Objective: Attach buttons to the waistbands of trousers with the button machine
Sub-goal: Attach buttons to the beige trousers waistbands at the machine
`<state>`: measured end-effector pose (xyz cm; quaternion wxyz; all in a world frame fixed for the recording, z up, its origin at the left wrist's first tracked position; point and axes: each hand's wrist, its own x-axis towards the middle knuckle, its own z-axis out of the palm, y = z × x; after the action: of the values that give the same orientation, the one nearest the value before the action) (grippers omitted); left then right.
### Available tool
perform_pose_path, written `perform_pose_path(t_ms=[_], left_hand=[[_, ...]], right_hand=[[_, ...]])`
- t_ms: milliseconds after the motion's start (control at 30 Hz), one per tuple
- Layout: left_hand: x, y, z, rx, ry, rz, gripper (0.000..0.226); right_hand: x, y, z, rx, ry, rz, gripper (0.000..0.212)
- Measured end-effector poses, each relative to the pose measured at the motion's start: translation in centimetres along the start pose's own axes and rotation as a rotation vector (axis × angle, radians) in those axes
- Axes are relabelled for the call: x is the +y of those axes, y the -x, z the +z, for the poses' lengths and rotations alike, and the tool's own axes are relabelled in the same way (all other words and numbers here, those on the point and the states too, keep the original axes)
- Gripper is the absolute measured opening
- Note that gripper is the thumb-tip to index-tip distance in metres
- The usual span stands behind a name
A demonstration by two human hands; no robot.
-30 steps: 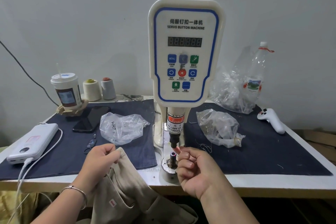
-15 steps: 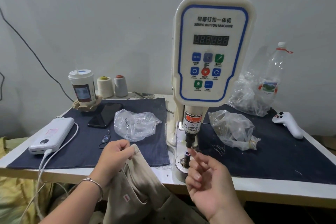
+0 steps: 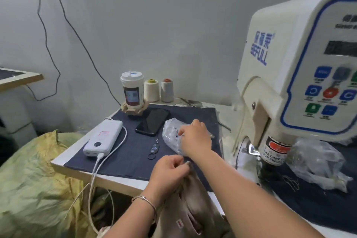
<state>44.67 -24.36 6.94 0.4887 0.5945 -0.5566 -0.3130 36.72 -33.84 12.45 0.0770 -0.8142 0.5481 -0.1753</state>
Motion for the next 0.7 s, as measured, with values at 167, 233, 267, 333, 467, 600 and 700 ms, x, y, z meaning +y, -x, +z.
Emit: perform_pose_path(t_ms=[167, 233, 267, 333, 467, 600, 700], left_hand=[[-0.5, -0.2, 0.0, 0.021, -0.103, 0.053, 0.036], [-0.6, -0.2, 0.0, 0.018, -0.109, 0.053, 0.037], [-0.6, -0.2, 0.0, 0.015, -0.109, 0.049, 0.037], [-0.5, -0.1, -0.1, 0.015, -0.116, 0.052, 0.036], [-0.3, 0.1, -0.2, 0.025, -0.126, 0.072, 0.035], [-0.2, 0.2, -0.3, 0.023, -0.116, 0.091, 0.036], [-0.1, 0.4, -0.3, 0.03, -0.113, 0.091, 0.035]], right_hand=[[-0.3, -3.8, 2.0, -0.099, 0.224, 0.016, 0.034], [-0.5, -4.6, 2.3, -0.082, 0.275, 0.029, 0.033], [-0.6, -4.8, 2.5, -0.081, 0.295, 0.036, 0.033], [-0.7, -5.2, 2.7, -0.092, 0.308, 0.06, 0.035], [-1.0, -5.7, 3.2, -0.099, 0.254, 0.096, 0.036], [-1.2, -5.8, 3.4, -0.094, 0.182, 0.116, 0.03], [-1.2, -5.7, 3.4, -0.072, 0.157, 0.113, 0.028]])
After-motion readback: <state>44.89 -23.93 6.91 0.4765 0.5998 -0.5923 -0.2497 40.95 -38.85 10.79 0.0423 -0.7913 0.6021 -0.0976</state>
